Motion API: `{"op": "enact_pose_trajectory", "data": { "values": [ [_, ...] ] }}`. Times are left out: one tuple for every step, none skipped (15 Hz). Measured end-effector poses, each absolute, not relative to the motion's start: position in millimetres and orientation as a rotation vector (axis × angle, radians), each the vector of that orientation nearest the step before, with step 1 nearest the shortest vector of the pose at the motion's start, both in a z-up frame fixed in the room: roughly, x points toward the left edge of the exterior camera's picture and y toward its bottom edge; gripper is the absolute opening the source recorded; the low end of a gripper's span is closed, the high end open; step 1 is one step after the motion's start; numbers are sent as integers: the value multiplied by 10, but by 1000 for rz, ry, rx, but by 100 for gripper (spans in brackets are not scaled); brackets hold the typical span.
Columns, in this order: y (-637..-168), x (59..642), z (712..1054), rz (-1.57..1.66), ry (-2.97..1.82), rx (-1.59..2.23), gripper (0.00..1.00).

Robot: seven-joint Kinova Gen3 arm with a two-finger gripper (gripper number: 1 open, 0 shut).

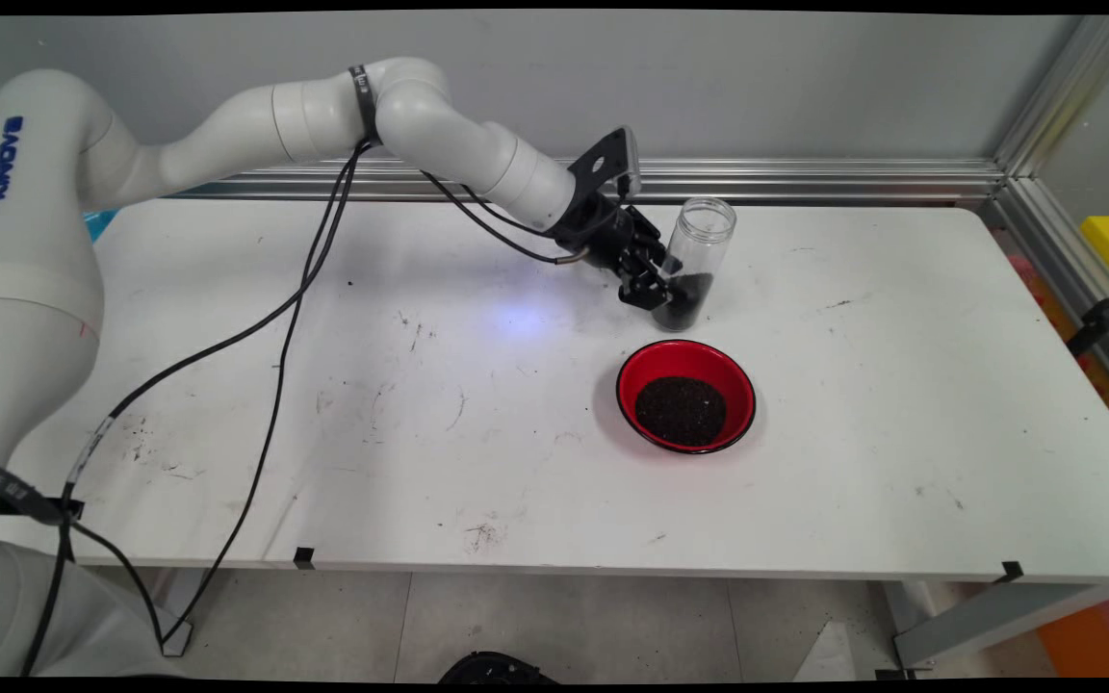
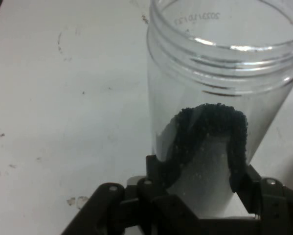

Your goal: Place the picked object on the table

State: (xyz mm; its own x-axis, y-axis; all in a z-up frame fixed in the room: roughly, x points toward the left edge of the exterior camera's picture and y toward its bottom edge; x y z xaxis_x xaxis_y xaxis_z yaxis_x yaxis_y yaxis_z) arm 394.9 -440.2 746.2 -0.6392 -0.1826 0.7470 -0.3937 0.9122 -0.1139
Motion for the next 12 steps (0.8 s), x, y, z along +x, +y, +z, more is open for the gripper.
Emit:
{"op": "enact_pose_trajectory", "data": {
  "values": [
    [-4406, 3949, 7454, 340, -2272, 407, 0],
    [-4407, 3948, 7448, 339, -2272, 406, 0],
    [-4408, 3947, 7442, 338, -2272, 404, 0],
    [-4408, 3947, 7436, 336, -2272, 404, 0],
    [-4408, 3947, 7431, 335, -2272, 404, 0],
    [-4408, 3949, 7426, 334, -2272, 404, 0],
    [-4408, 3949, 7423, 333, -2272, 404, 0],
    [-4408, 3950, 7419, 332, -2272, 403, 0],
    [-4408, 3952, 7413, 331, -2273, 403, 0],
    [-4408, 3952, 7408, 330, -2274, 403, 0],
    [-4408, 3952, 7404, 329, -2274, 402, 0],
    [-4408, 3953, 7401, 329, -2274, 402, 0]
  ]
}}
